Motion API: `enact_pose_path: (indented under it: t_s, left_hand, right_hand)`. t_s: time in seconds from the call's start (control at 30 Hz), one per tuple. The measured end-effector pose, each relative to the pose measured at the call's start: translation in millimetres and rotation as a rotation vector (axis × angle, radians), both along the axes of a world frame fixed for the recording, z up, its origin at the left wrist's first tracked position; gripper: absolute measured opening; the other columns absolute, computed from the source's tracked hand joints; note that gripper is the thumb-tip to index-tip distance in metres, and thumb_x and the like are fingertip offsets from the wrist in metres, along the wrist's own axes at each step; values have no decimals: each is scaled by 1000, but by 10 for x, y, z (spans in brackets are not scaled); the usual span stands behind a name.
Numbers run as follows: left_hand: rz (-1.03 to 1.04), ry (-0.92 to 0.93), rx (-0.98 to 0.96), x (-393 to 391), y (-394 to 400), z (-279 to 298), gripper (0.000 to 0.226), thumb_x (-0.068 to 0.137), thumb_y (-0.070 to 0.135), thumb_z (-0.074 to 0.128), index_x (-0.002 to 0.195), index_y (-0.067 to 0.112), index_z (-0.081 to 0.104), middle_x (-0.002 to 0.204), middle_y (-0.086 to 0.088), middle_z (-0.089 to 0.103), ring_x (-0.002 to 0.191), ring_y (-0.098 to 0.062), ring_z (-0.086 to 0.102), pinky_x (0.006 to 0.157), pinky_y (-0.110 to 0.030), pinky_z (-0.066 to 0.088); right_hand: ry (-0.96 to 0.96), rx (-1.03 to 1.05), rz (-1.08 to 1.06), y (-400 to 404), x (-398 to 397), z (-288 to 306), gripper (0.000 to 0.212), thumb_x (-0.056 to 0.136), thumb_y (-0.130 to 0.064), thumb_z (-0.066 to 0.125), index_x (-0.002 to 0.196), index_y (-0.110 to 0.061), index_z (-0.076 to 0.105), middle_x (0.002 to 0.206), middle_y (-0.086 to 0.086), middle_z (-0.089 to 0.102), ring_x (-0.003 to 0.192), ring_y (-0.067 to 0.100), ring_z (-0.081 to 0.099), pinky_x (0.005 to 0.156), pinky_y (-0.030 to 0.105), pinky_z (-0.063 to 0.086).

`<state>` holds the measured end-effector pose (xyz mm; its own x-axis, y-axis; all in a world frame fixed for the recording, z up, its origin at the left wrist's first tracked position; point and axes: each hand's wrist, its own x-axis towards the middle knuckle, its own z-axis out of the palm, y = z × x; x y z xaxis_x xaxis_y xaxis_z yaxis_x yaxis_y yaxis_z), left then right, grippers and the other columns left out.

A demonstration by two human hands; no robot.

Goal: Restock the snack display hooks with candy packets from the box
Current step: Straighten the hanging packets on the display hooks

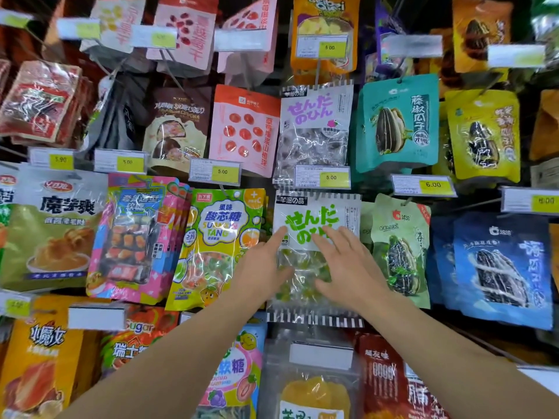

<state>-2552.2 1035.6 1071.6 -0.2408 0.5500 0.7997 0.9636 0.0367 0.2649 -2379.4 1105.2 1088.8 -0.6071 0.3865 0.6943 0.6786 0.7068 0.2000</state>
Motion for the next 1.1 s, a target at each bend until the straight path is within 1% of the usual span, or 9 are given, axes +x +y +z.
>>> enact_pose_path:
  t_s: [0.2,0.33,0.43,0.67,0.73,0.8,0.87,1.0,1.1]
  left_hand:
    - [24,-12,-31,-11,40,26,84,87,40,67,153,33,17,75,2,48,77,-20,56,61,-30,42]
    - [30,-31,-55,10,43,32,85,87,40,68,153,35,15,79,-2,53,78,-22,59,63,-34,50]
    - [33,-63,-65,34,42,40,87,86,39,69,153,36,14,81,-3,53,77,-23,59,60,-33,48]
    - [31,-57,-85,85,-85,101,83,88,28,66,154,32,16,61,1,52,62,-18,55,52,-30,45]
    - [25,-78,-68,93,-164,104,77,88,28,66,152,32,24,70,-2,59,67,-20,58,54,-31,49]
    - [22,-115,-25,65,-246,94,69,87,31,67,148,34,35,93,-5,67,80,-24,64,68,-36,56]
    - [49,-99,41,-2,-330,76,57,85,34,67,139,33,48,107,-2,68,90,-26,65,78,-39,56]
    - [80,-168,126,-272,-537,39,37,85,32,66,122,27,61,110,3,68,88,-23,64,80,-37,54]
    - [103,-231,155,-499,-716,28,40,84,30,69,123,21,62,115,0,68,93,-23,64,84,-36,53]
  right_hand:
    - [2,-21,-18,20,-59,-9,86,92,-51,57,156,-32,3,165,-6,-6,152,23,-9,121,41,3]
    - [7,-34,-26,13,-65,-24,86,92,-50,58,156,-32,4,165,-6,-5,152,23,-9,122,42,6]
    - [6,-38,-29,-4,-73,-20,86,92,-48,59,156,-30,4,165,-5,-4,152,24,-8,122,43,8]
    - [-7,-46,-26,-27,-42,37,88,89,-46,63,156,-30,8,165,-4,-1,152,25,-4,122,44,9]
    - [9,-52,-14,-43,-40,49,86,89,-45,64,156,-30,12,165,-2,4,152,26,0,122,44,10]
    - [32,-49,1,-80,-38,49,80,89,-44,64,154,-29,20,163,-1,11,150,25,7,121,44,13]
    - [63,-27,34,-135,-46,23,72,88,-42,63,151,-26,29,160,0,21,147,23,15,121,43,18]
    - [74,-8,91,-278,-116,-60,61,90,-37,60,146,-24,38,153,-2,30,140,21,24,116,40,28]
    - [85,-20,147,-401,-196,-91,58,90,-31,60,144,-21,41,150,-2,32,136,22,28,111,38,33]
